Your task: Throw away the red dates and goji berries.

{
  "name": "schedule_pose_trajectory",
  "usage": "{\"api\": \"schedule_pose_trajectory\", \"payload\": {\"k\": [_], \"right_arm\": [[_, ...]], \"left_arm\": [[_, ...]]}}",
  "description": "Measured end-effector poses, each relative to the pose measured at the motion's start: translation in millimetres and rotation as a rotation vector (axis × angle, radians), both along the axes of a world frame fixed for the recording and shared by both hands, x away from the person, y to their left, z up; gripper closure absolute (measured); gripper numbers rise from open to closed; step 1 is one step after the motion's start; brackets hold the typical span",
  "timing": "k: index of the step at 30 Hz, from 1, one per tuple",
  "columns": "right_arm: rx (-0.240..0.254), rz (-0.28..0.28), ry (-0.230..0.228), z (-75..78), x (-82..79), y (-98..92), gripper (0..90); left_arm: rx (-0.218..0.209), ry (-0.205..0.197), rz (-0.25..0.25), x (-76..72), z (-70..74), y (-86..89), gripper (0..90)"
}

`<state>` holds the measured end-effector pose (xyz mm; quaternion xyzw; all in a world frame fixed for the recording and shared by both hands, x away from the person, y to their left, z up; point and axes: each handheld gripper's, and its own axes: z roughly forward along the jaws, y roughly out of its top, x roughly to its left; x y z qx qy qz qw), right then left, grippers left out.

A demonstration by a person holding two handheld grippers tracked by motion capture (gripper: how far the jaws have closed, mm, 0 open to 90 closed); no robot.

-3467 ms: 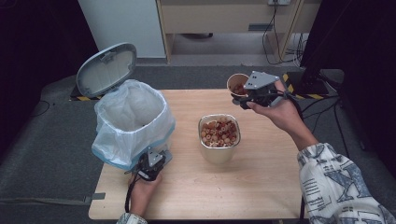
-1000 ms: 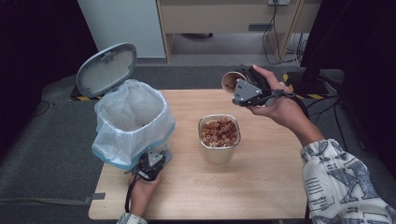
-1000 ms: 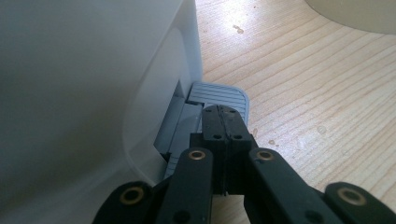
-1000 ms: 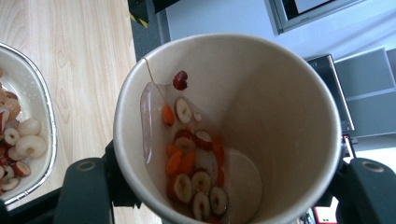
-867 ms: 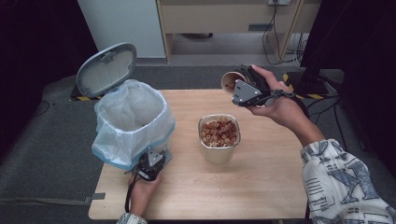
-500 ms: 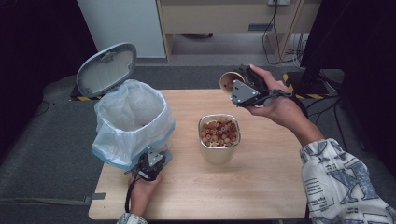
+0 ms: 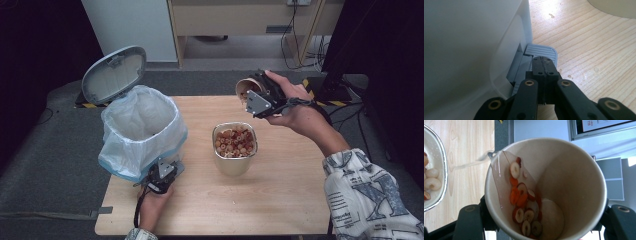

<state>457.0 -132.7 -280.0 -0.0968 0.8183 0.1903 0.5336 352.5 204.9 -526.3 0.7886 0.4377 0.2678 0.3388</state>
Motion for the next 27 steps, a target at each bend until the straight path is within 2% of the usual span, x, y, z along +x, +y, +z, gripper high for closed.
{"api": "schedule_pose_trajectory", "payload": {"k": [6,18,27], "right_arm": [[-0.009,-0.006,-0.013,0.0,0.9,-1.4,32.0],[-0.098,-0.01,-0.077,-1.3,-2.6,3.2,32.2],[-0.121,-0.011,-0.101,-0.9,-4.2,1.1,32.3]], "left_arm": [[0.001,0.001,0.0,0.0,0.1,0.0,89.1],[0.006,0.004,-0.002,0.0,0.4,0.4,89.1],[0.005,0.004,-0.001,0.0,0.4,0.4,89.1]]}}
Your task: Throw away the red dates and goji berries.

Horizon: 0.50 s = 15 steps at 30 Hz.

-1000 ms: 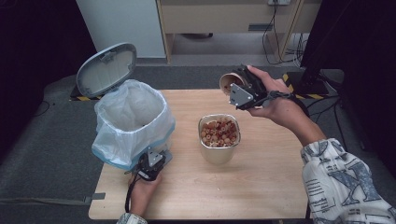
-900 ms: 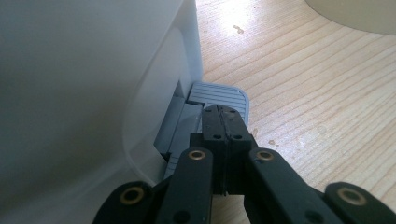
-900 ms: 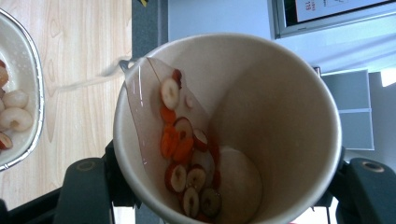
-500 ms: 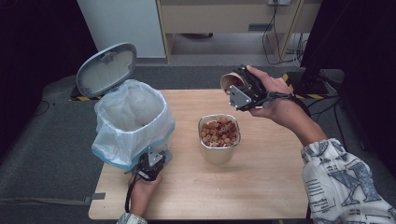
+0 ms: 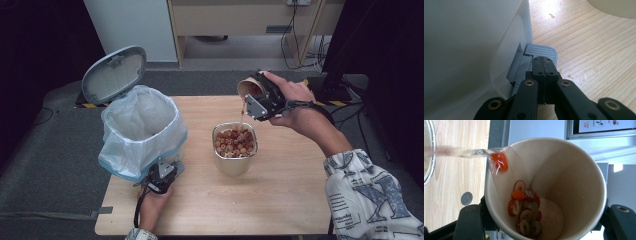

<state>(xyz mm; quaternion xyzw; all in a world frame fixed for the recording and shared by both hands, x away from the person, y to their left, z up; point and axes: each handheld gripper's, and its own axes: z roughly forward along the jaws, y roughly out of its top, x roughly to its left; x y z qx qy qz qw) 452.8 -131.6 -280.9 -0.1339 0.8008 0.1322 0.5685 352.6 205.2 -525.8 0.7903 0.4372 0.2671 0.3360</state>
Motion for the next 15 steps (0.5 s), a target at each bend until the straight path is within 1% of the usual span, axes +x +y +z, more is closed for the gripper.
{"api": "schedule_pose_trajectory", "payload": {"k": [4,7,11,15], "right_arm": [[-0.004,0.002,-0.007,0.6,-1.1,-0.8,32.3],[-0.028,-0.001,-0.022,1.7,-1.8,-1.1,32.3],[-0.028,0.001,-0.031,2.9,-2.9,-0.3,32.3],[-0.045,0.004,-0.042,4.3,-3.7,1.5,32.3]], "left_arm": [[0.002,0.0,0.0,-0.1,0.1,0.0,89.1],[0.003,0.0,0.0,-0.1,0.1,-0.1,89.1],[0.002,0.001,0.0,0.0,0.1,-0.1,89.1],[0.002,0.001,0.0,0.0,0.1,0.0,89.1]]}}
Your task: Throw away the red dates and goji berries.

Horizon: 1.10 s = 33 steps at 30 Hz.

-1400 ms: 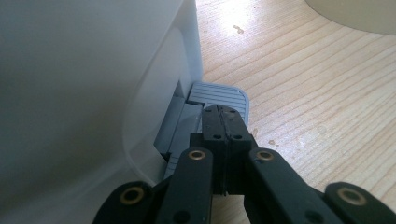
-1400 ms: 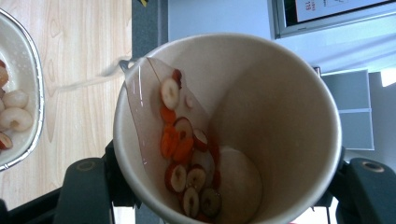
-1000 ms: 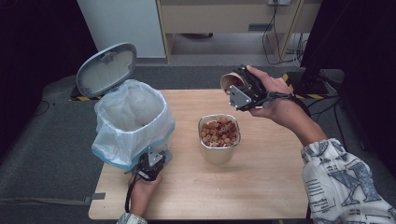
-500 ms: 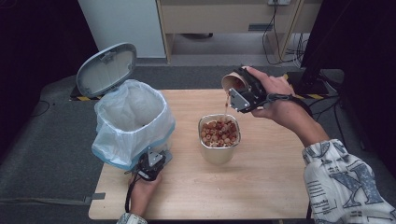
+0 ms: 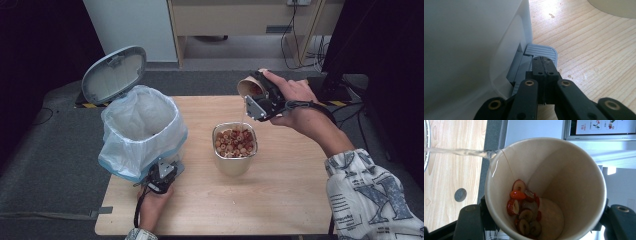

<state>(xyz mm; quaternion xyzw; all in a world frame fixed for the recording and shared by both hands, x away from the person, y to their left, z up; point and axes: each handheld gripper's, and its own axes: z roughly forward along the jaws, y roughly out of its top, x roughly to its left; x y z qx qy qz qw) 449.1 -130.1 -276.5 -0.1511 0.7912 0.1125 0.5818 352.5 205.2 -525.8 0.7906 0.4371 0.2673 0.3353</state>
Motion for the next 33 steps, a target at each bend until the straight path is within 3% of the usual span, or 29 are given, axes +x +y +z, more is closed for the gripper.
{"api": "schedule_pose_trajectory", "payload": {"k": [13,21,33], "right_arm": [[-0.007,0.002,-0.028,8.5,-2.2,0.8,32.6],[-0.1,-0.001,-0.085,9.3,-3.9,3.4,32.9],[-0.131,-0.005,-0.111,10.0,-3.0,2.8,33.0]], "left_arm": [[0.0,0.001,0.001,0.1,0.1,0.0,89.1],[-0.008,-0.001,0.003,0.2,-0.2,-0.2,89.1],[-0.009,-0.001,0.003,0.2,-0.3,-0.2,89.1]]}}
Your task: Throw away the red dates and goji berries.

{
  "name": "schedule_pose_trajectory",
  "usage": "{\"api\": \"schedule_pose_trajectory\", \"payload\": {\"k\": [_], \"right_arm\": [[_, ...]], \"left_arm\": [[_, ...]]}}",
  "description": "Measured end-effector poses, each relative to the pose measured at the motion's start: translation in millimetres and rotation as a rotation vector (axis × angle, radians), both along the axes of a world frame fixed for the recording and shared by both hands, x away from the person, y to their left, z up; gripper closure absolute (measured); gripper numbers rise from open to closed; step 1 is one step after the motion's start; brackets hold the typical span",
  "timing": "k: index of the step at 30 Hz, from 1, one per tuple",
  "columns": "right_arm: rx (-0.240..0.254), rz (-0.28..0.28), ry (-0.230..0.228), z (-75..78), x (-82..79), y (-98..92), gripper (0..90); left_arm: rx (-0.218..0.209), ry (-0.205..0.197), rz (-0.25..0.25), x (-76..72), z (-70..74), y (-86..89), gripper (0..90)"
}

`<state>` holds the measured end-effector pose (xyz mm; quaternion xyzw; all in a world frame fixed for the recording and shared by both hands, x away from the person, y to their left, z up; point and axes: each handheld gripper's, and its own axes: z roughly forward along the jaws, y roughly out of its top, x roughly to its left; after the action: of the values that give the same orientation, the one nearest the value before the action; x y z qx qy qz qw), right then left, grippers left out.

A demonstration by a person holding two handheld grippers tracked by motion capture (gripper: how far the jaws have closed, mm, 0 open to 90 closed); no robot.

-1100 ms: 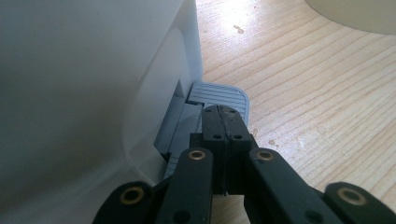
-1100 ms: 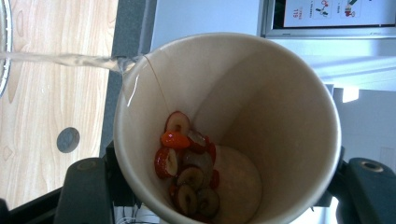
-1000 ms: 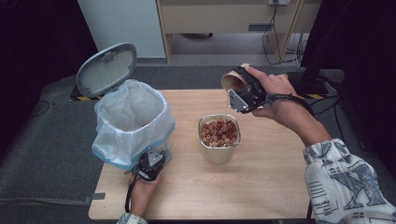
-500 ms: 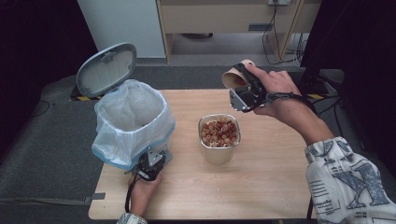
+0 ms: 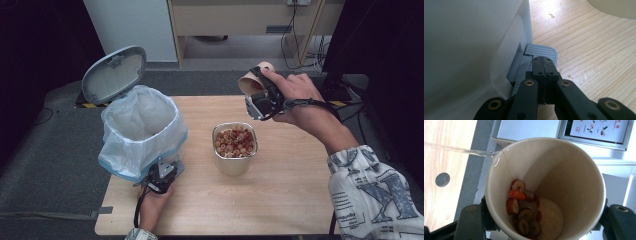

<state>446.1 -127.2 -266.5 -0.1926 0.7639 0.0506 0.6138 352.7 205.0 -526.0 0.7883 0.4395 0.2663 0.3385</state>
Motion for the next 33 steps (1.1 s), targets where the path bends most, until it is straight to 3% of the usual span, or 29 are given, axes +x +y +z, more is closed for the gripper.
{"api": "schedule_pose_trajectory", "payload": {"k": [17,29,31,33], "right_arm": [[-0.035,0.007,-0.023,-4.4,-1.2,3.1,33.1],[-0.027,0.012,-0.047,-0.4,-2.1,6.6,33.1],[-0.041,0.012,-0.06,-1.7,-2.9,8.2,33.3],[-0.106,0.023,-0.067,-9.4,-3.9,11.2,33.2]], "left_arm": [[0.001,0.0,0.0,0.0,0.0,0.0,89.1],[0.0,0.0,-0.001,0.0,0.0,0.1,89.0],[0.006,0.002,-0.003,0.0,0.3,0.3,89.1],[0.007,0.002,-0.003,0.0,0.3,0.4,89.1]]}}
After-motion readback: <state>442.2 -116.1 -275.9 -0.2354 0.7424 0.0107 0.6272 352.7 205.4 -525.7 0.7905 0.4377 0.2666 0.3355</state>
